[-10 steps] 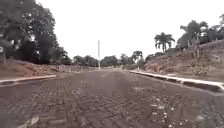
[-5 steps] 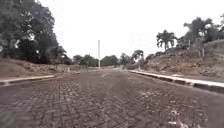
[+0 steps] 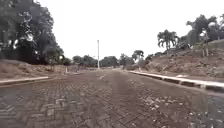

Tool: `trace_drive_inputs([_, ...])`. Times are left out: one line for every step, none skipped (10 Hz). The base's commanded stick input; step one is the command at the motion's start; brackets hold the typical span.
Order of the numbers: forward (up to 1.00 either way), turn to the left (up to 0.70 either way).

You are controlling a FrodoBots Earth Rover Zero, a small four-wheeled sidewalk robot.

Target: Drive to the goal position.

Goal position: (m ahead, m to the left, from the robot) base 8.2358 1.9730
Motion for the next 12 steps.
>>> trace_drive_inputs([1.00, 0.00])
trace_drive_inputs([1.00, 0.00])
trace_drive_inputs([1.00, 0.00])
trace_drive_inputs([1.00, 0.00])
trace_drive_inputs([1.00, 0.00])
trace_drive_inputs([1.00, 0.00])
trace_drive_inputs([1.00, 0.00])
trace_drive_inputs([1.00, 0.00])
trace_drive_inputs([1.00, 0.00])
trace_drive_inputs([1.00, 0.00])
trace_drive_inputs([1.00, 0.00])
trace_drive_inputs([1.00, 0.00])
